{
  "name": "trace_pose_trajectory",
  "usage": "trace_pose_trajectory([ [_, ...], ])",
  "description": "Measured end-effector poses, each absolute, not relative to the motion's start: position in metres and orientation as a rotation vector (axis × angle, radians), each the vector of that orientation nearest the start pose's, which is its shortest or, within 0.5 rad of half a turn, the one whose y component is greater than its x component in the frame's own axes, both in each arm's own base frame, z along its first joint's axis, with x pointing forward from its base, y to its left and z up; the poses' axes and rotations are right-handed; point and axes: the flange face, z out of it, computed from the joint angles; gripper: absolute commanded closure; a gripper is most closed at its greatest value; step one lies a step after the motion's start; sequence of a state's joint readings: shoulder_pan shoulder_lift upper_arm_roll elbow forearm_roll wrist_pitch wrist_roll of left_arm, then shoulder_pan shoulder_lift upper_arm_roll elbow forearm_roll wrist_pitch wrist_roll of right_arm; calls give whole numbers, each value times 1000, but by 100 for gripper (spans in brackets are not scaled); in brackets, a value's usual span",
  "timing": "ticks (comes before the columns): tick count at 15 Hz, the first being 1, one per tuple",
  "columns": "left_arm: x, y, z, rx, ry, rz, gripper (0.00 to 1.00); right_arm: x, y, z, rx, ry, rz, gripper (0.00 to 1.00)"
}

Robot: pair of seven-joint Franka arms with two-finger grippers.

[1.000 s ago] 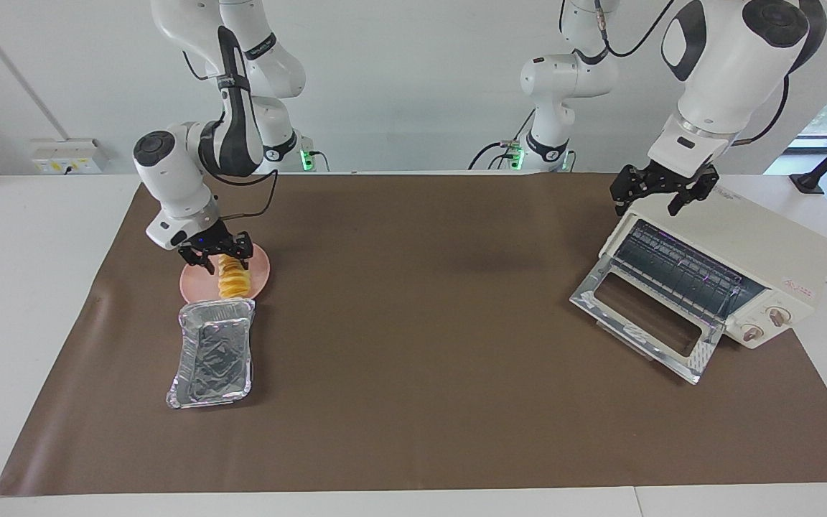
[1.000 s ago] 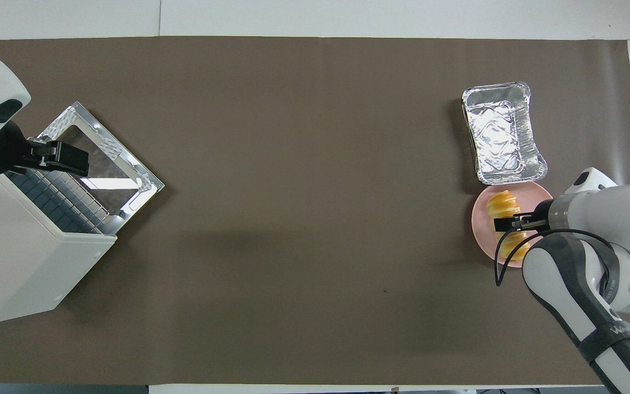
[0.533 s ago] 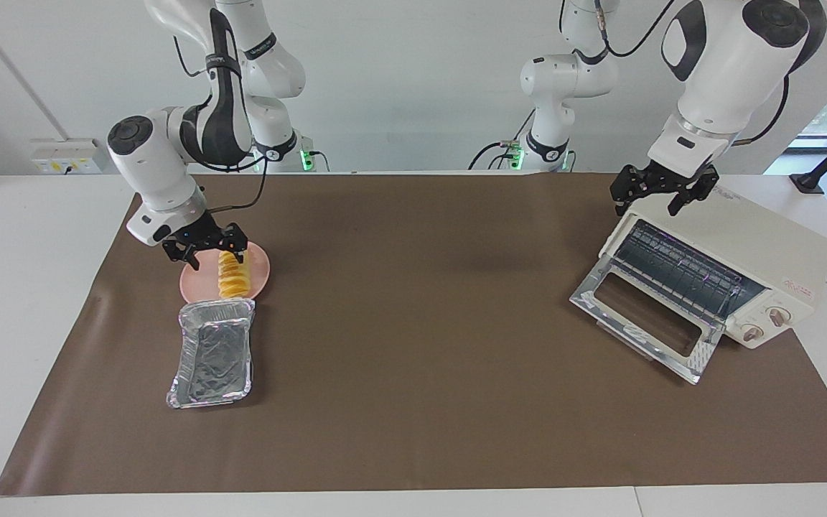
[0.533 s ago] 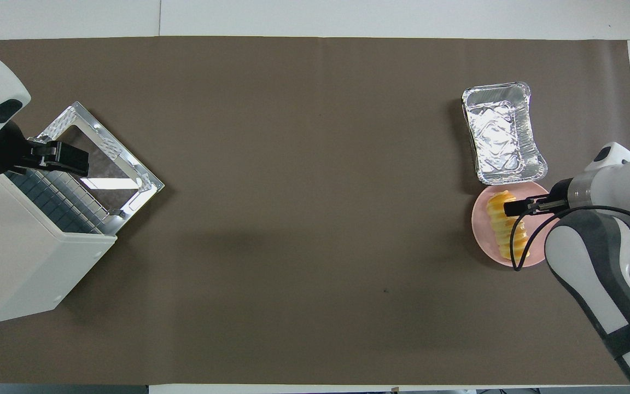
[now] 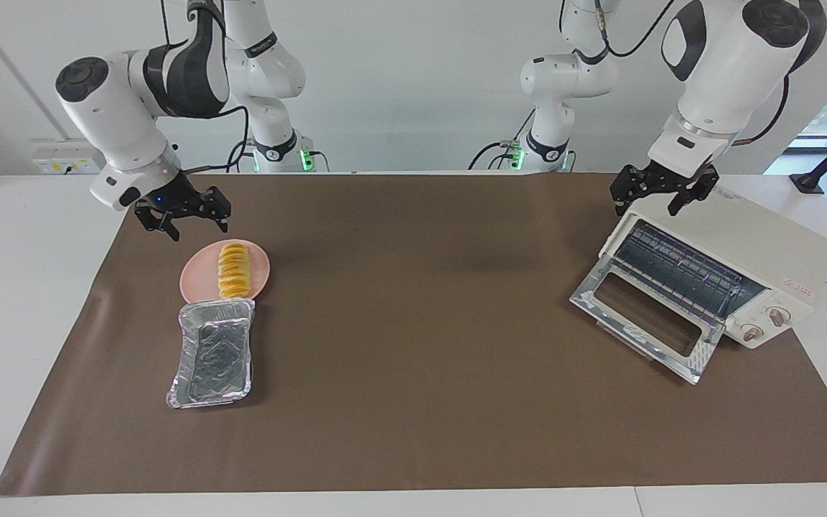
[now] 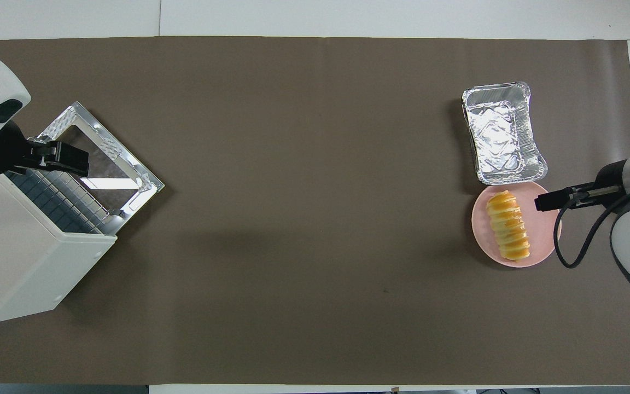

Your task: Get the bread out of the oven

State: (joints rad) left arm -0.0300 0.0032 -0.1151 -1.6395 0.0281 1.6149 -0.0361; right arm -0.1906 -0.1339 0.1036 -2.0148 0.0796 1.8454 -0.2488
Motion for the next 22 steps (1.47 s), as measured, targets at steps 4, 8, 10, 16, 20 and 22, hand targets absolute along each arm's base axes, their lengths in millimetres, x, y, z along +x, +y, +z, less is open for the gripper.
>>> trace_pose_trajectory([
  [4, 552, -78, 594, -3106, 172, 39, 0, 512, -40, 572, -3092, -180, 68, 0],
  [8, 552, -78, 594, -3106, 172, 39, 0, 525, -44, 582, -3136, -106, 48, 0],
  [10, 552, -78, 594, -3106, 172, 39, 0, 528, -44, 577, -3135, -87, 59, 0],
  [16, 552, -78, 594, -3106, 172, 39, 0, 533, -46, 588, -3138, -74, 24, 0],
  [20, 552, -78, 594, -3106, 172, 39, 0, 537, -44, 591, -3135, -21, 40, 0],
  [22, 552, -78, 594, -3106, 172, 39, 0, 539, -42, 589, -3134, -17, 46, 0],
])
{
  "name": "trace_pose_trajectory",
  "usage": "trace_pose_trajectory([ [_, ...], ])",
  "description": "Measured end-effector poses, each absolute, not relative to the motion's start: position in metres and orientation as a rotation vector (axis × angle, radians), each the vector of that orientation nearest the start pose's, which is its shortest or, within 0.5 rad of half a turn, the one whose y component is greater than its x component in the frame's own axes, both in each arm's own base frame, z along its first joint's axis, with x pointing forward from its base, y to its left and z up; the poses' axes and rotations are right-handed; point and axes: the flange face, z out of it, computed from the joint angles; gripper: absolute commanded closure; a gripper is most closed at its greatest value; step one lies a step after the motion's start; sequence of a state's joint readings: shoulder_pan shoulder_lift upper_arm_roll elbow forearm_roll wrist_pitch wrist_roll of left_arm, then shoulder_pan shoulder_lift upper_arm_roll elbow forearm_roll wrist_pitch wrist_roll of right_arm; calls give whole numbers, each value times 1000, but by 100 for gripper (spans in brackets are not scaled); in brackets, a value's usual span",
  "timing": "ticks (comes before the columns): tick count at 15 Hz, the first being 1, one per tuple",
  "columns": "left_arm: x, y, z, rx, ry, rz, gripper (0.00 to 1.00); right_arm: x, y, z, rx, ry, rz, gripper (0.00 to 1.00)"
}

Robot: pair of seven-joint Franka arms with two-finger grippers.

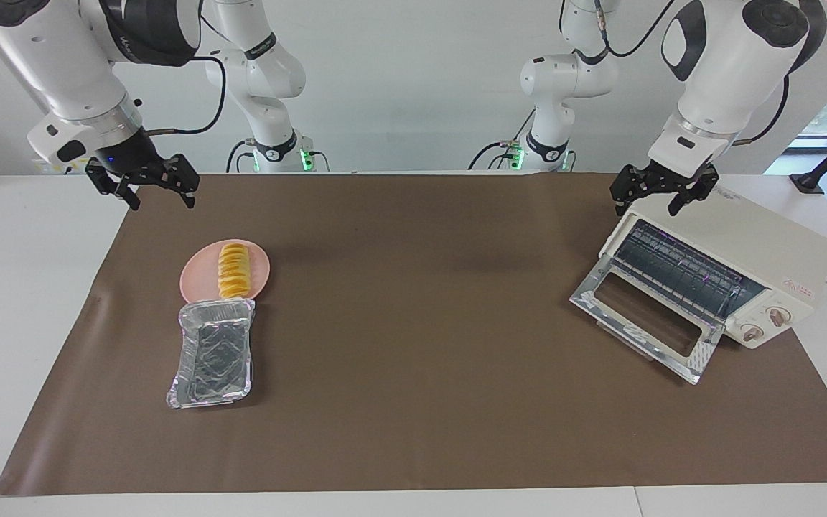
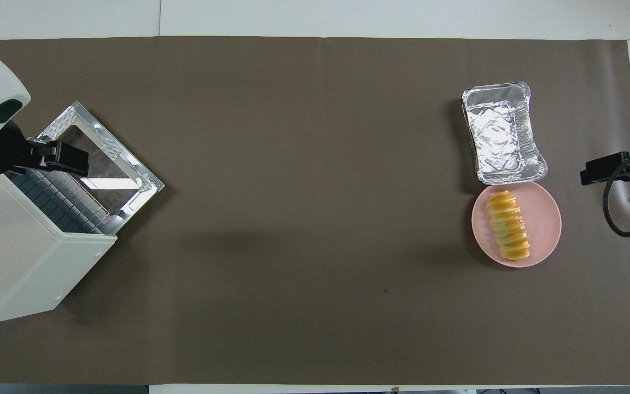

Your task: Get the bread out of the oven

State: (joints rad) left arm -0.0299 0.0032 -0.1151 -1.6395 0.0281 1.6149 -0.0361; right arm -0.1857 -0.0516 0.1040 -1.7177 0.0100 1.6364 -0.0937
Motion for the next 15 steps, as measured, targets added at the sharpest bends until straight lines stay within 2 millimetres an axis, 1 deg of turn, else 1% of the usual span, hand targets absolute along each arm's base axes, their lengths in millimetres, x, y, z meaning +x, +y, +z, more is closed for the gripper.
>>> trace_pose_trajectory([
  [3, 552, -78, 594, -3106, 172, 39, 0, 541, -38, 587, -3132, -24, 50, 0],
  [10, 552, -78, 594, -3106, 172, 39, 0, 540, -57, 587, -3127, 28, 51, 0],
  [15, 552, -78, 594, -3106, 172, 39, 0, 540, -59, 587, -3128, 35, 51, 0],
])
